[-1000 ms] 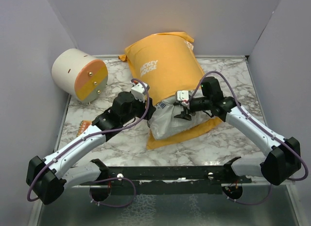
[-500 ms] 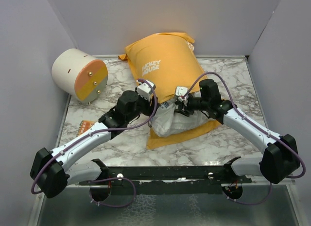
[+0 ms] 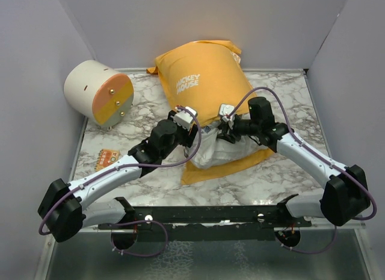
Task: Put the pillow into the pillowcase
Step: Stuff the pillow into the pillowcase.
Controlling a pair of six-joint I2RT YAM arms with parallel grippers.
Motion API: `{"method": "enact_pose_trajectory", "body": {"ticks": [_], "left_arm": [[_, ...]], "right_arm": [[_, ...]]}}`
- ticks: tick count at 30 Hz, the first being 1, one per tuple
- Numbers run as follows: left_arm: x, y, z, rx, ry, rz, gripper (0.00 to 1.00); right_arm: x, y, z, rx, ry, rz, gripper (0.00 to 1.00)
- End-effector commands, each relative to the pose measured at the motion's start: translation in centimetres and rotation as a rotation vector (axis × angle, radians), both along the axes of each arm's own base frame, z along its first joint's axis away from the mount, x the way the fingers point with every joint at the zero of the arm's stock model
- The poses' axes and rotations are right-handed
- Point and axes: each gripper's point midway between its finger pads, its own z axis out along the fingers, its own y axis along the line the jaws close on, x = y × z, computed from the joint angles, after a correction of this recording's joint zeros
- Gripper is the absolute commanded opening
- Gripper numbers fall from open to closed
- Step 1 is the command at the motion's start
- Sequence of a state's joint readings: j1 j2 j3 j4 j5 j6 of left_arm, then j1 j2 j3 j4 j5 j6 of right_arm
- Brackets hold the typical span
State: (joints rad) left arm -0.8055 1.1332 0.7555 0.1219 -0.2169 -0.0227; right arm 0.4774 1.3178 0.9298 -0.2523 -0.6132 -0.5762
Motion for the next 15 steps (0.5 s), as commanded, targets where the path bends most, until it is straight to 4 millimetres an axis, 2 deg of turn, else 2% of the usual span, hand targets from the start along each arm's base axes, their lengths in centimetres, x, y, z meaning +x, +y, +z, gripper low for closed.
{"method": "enact_pose_trajectory", "body": {"ticks": [1, 4, 8, 12, 15], "left_arm": [[1.3, 0.7, 0.0, 0.034, -0.028, 0.073, 0.63], [0.1, 0.1, 0.0, -0.028, 0.021, 0.031, 0.65], [-2.7, 1.0, -1.0, -0.18, 0.165, 0.021, 0.75], [-6.0, 3.1, -4.1, -0.275, 0.376, 0.029, 0.83], [-8.4, 4.3, -6.8, -0.275, 0.512, 0.022, 0.85]], "right_arm": [[2.0, -1.9, -1.2, -0.045, 0.01, -0.106, 0.39], [1.8, -2.3, -0.8, -0.029, 0.024, -0.096, 0.39], [-0.1, -2.0, 0.2, 0.009, 0.071, 0.018, 0.44], [-2.0, -1.6, 1.9, 0.061, 0.097, 0.124, 0.55], [-2.5, -1.7, 3.2, 0.088, 0.098, 0.151, 0.58]]}}
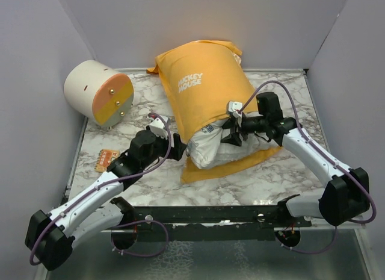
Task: Put the pillow into the pillowcase
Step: Stuff the pillow into the pillowcase.
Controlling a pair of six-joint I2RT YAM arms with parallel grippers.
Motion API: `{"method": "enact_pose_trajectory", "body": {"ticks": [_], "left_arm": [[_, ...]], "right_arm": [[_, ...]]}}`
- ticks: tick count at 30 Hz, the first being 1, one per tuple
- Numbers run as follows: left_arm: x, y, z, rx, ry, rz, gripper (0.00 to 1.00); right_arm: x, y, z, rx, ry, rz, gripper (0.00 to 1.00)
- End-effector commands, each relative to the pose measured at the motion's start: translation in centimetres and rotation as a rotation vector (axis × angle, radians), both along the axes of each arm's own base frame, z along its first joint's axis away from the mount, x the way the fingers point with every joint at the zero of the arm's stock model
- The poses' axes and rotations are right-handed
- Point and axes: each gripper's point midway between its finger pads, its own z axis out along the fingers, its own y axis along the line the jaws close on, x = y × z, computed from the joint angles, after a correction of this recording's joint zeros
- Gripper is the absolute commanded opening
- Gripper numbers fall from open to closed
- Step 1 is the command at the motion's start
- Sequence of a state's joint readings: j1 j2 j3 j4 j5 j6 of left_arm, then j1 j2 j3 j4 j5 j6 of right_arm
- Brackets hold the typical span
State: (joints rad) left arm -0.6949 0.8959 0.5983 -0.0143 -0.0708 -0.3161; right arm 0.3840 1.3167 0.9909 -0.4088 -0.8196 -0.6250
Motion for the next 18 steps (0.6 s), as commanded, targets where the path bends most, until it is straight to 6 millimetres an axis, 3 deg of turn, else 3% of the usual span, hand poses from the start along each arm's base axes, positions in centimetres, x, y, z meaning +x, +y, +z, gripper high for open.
{"method": "enact_pose_trajectory", "body": {"ticks": [1, 5, 9, 14, 16, 18], "left_arm": [[-5.4, 0.5, -5.2, -0.065, 0.32, -0.083, 0.84], [-7.0, -1.1, -7.6, -0.13, 0.45, -0.187, 0.75], [-5.7, -1.8, -8.4, -0.133, 0.486, -0.197, 0.75], [-4.3, -3.6, -9.0, -0.24, 0.508, -0.22, 0.79], [-3.9, -4.0, -9.7, -0.239, 0.528, -0.227, 0.79], [-3.4, -4.4, -10.2, -0.236, 0.537, -0.239, 0.79]], "right_arm": [[-1.0, -0.6, 2.3, 0.039, 0.004, 0.058, 0.59], [-0.8, -1.4, 4.2, 0.066, -0.002, 0.053, 0.6], [-0.1, -3.7, 6.9, 0.115, -0.012, 0.013, 0.62], [2.6, -9.0, 9.4, 0.163, -0.035, -0.118, 0.64], [4.1, -11.9, 9.9, 0.175, -0.043, -0.197, 0.67], [6.0, -16.0, 9.8, 0.175, -0.044, -0.309, 0.72]]}}
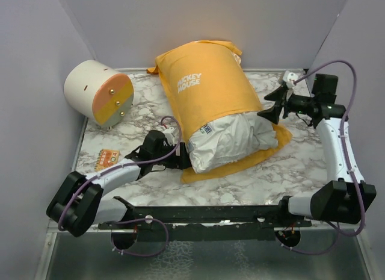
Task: Put the pillow into the pillowcase
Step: Stuff the pillow into the pillowcase.
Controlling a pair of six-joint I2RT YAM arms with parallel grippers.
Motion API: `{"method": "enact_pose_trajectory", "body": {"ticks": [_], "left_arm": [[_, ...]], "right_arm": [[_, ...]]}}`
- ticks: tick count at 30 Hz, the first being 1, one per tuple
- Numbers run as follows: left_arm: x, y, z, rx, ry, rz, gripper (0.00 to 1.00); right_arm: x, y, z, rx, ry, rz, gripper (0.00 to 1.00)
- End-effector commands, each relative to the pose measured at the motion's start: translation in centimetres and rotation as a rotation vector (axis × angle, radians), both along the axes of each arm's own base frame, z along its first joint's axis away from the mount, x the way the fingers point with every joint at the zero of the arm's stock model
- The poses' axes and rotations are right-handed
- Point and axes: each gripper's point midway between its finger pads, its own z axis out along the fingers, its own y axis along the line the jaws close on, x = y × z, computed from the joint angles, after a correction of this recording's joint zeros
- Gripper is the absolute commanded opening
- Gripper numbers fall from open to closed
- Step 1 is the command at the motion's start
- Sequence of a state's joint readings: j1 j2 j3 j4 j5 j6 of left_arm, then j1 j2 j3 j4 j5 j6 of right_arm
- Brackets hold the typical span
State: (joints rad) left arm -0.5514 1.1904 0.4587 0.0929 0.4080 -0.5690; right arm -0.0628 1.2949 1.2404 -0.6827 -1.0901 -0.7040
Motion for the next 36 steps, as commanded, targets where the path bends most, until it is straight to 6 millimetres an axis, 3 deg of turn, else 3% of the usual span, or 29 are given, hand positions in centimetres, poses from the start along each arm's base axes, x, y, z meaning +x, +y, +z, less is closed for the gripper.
{"method": "enact_pose_trajectory", "body": {"ticks": [1, 3, 7, 10, 13, 17, 22, 25, 28, 30, 32, 34, 36], "left_arm": [[1.3, -2.2, 1.0, -0.098, -0.015, -0.061, 0.79], [1.7, -2.6, 0.8, -0.098, -0.011, -0.075, 0.76], [2.0, -3.1, 0.3, -0.112, 0.008, -0.101, 0.63], [2.0, -3.2, -0.3, -0.11, 0.023, -0.111, 0.62], [2.0, -3.2, -0.8, -0.103, 0.031, -0.118, 0.59], [2.3, -3.2, -0.9, -0.101, 0.035, -0.116, 0.58], [2.8, -3.1, -0.9, -0.092, 0.021, -0.113, 0.58], [3.1, -2.9, -0.8, -0.092, 0.004, -0.104, 0.46], [3.4, -2.8, -0.6, -0.098, -0.012, -0.102, 0.49], [3.5, -2.9, -0.4, -0.105, -0.022, -0.105, 0.58], [3.7, -3.1, -0.1, -0.116, -0.032, -0.11, 0.59], [3.8, -3.2, 0.0, -0.126, -0.036, -0.113, 0.53], [3.8, -3.3, 0.2, -0.137, -0.04, -0.118, 0.28]], "right_arm": [[2.7, -6.6, 0.6, 0.028, 0.009, -0.15, 0.75], [4.4, -9.9, -1.1, -0.01, 0.041, -0.237, 0.81], [6.3, -15.0, -7.4, -0.137, 0.159, -0.338, 0.86], [5.8, -16.2, -11.5, -0.187, 0.241, -0.304, 0.86], [4.7, -15.8, -13.5, -0.197, 0.276, -0.247, 0.86], [3.5, -14.9, -13.6, -0.181, 0.28, -0.199, 0.86], [3.3, -15.2, -11.7, -0.224, 0.248, -0.211, 0.86], [3.4, -15.9, -9.9, -0.268, 0.209, -0.253, 0.87], [2.9, -15.6, -8.6, -0.273, 0.187, -0.254, 0.87], [2.7, -15.5, -8.2, -0.275, 0.184, -0.246, 0.87], [2.3, -15.4, -8.4, -0.279, 0.192, -0.234, 0.87], [2.0, -15.3, -8.6, -0.285, 0.205, -0.218, 0.87], [1.3, -15.0, -8.9, -0.287, 0.223, -0.192, 0.87]]}}
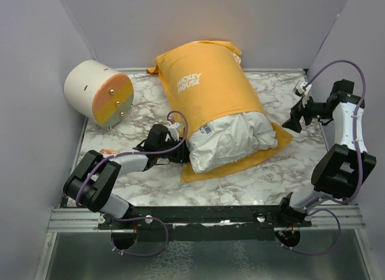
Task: Put the pillow into the pillowcase
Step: Stuff the pillow into the pillowcase.
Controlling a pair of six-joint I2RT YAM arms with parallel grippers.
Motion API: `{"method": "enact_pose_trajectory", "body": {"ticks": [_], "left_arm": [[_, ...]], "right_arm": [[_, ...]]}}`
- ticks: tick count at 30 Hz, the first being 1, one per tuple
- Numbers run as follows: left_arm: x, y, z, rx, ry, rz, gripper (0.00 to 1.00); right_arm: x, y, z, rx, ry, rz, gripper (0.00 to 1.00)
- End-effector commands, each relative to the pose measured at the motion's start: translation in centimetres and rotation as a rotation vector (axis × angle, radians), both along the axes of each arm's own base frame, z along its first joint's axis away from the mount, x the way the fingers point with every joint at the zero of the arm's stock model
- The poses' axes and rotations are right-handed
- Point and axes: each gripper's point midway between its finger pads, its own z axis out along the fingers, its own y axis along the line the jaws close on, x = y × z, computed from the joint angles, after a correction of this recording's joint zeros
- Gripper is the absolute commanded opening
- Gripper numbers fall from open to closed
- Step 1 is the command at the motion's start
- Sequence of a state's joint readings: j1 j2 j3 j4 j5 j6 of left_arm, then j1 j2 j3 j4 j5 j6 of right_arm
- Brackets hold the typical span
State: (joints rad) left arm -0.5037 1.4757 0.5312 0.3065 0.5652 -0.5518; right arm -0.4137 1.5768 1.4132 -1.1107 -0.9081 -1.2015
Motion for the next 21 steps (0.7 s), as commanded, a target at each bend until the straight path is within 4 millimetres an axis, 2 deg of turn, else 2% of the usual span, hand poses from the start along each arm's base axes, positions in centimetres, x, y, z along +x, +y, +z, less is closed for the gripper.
{"method": "enact_pose_trajectory", "body": {"ticks": [1, 2, 3, 7, 13, 17, 21], "left_arm": [[1.1, -1.0, 2.0, -0.069, -0.075, -0.036, 0.14], [0.9, -1.0, 2.1, -0.076, -0.077, -0.041, 0.03], [0.8, -1.0, 2.3, -0.083, -0.081, -0.043, 0.0], [0.1, -0.7, 2.7, -0.092, -0.086, -0.042, 0.0], [-0.6, -0.1, 2.7, -0.075, -0.088, -0.036, 0.0], [-0.8, -0.1, 2.8, -0.08, -0.081, -0.042, 0.0], [-0.7, -0.3, 2.9, -0.089, -0.076, -0.049, 0.0]], "right_arm": [[-1.8, 0.3, -0.5, -0.012, 0.059, 0.048, 0.87], [-2.1, 0.4, -0.5, -0.015, 0.065, 0.055, 0.87], [-2.4, 0.5, -0.5, -0.019, 0.067, 0.063, 0.87], [-3.1, 0.5, -1.4, -0.037, 0.085, 0.074, 0.89], [-1.2, -0.9, -4.5, -0.047, 0.127, 0.056, 0.9], [-1.3, 1.0, -5.9, 0.034, 0.165, 0.132, 0.89], [-0.8, 2.1, -7.8, 0.001, 0.146, 0.147, 0.89]]}}
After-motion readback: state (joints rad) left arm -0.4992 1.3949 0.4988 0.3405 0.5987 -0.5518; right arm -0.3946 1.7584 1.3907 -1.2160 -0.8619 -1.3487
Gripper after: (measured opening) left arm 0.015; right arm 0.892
